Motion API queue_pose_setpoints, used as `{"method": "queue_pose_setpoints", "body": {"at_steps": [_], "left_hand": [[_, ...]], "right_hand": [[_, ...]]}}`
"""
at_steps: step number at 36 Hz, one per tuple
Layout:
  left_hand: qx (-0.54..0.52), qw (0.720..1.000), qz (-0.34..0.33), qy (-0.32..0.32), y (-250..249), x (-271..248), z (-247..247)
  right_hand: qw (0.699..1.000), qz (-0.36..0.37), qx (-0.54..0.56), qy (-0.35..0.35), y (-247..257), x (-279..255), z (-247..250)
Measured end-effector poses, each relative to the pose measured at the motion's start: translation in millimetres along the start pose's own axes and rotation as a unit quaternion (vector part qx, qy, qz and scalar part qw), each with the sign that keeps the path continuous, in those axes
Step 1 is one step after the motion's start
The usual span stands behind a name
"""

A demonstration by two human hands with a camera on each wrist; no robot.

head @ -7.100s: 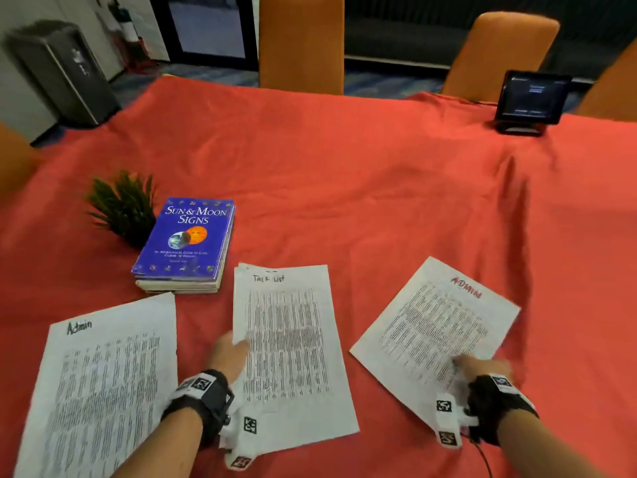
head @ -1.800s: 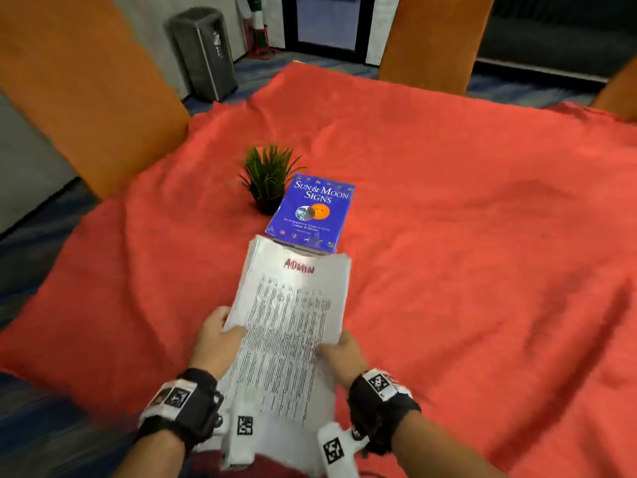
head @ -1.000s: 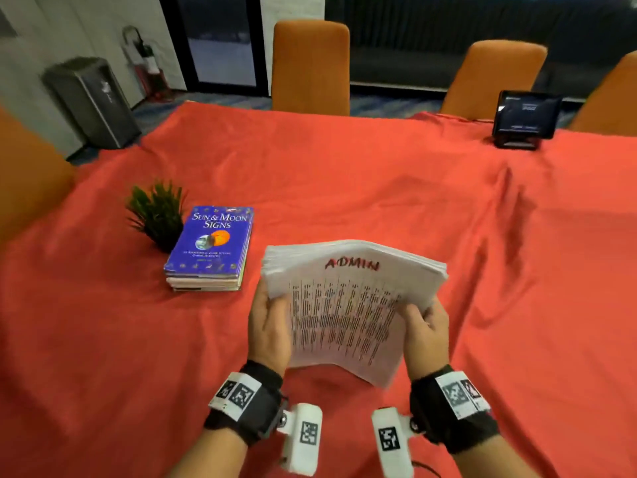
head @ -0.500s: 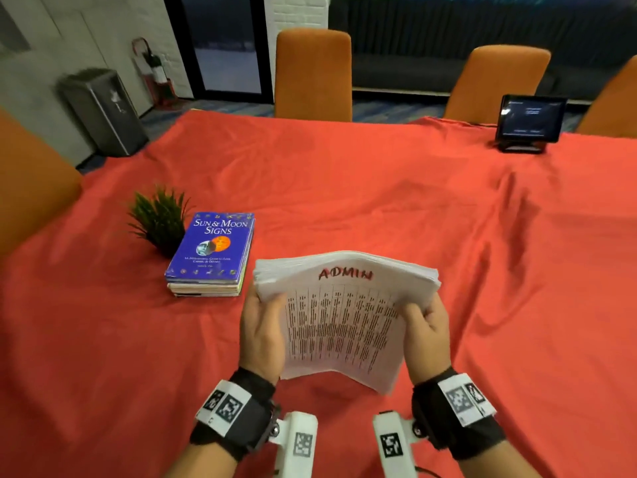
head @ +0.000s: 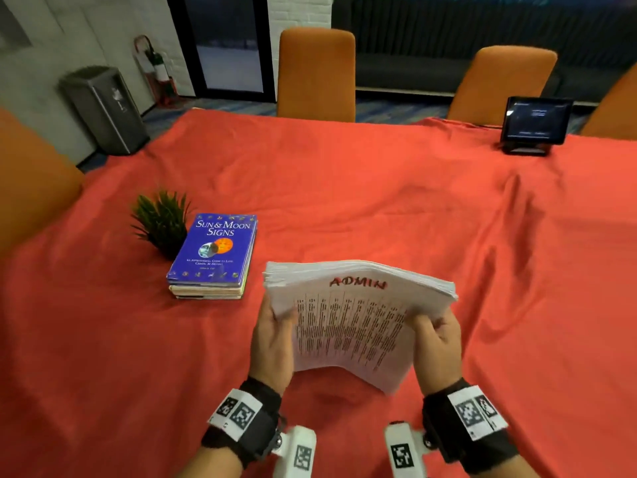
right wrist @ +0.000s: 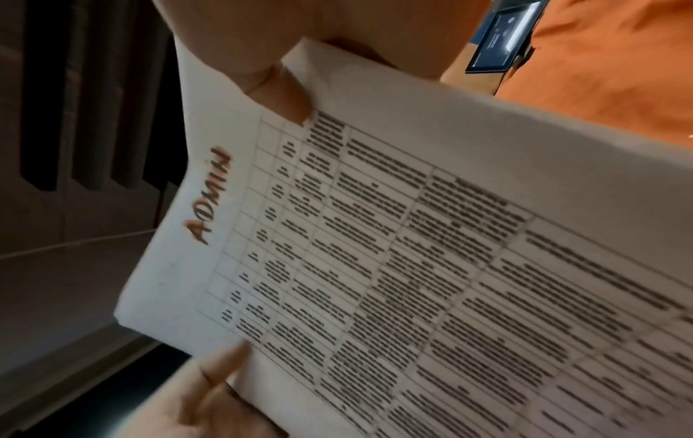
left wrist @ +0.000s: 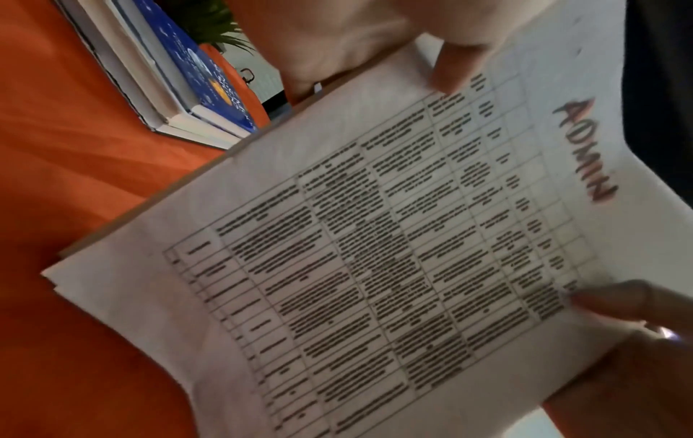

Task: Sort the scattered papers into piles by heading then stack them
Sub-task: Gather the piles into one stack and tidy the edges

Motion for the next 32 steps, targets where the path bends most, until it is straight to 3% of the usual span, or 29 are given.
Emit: {"method": "queue_pose_setpoints", "body": {"at_steps": [4, 8, 11, 13, 15, 18, 21, 26, 29, 32], "left_hand": [[0.032, 0.999, -0.023, 0.024, -9.8, 15.2, 0.1], [0.138, 0.980, -0.113, 0.088, -46.5, 33.9, -2.0], [0.253, 0.938, -0.171, 0.165, -75.5, 44.6, -8.6], [0.349, 0.892, -0.201, 0.205, -88.2, 47.3, -18.1], [0.420, 0.845, -0.244, 0.223, -97.4, 44.7, -28.2], [0.463, 0.804, -0.280, 0.247, -94.9, 39.4, -36.2], [0.494, 0.778, -0.261, 0.287, -67.8, 41.5, -28.2], [0.611, 0.710, -0.145, 0.319, -1.2, 44.0, 32.8], [0.635, 0.708, -0.088, 0.297, 14.2, 47.1, 74.2], [0.627, 0.726, -0.059, 0.276, 14.5, 52.1, 103.6]], "right_hand": [[0.993, 0.078, -0.080, 0.040, 33.8, 18.7, 6.5], [0.967, 0.162, -0.176, 0.088, 87.9, 34.8, 12.6], [0.916, 0.215, -0.298, 0.164, 120.5, 39.7, 5.7], [0.892, 0.191, -0.333, 0.239, 125.1, 41.4, -7.7], [0.890, 0.141, -0.321, 0.293, 114.3, 44.1, -21.2], [0.891, 0.105, -0.319, 0.304, 85.3, 48.4, -30.7], [0.910, 0.067, -0.287, 0.293, 47.8, 46.7, -24.8], [0.935, -0.016, -0.239, 0.261, -20.6, 29.8, 10.6], [0.930, -0.020, -0.263, 0.257, -41.9, 19.6, 27.2], [0.929, -0.009, -0.279, 0.245, -48.0, 15.5, 32.4]]}}
Point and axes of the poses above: each hand's wrist, its own x-axis towards the middle knuckle, its own z-axis out of the back of the hand, y = z × x, the point moved 3 cm from there along x, towards the middle knuckle, and after that the axes turned 2 degrees about y, right-handed, at the moved point
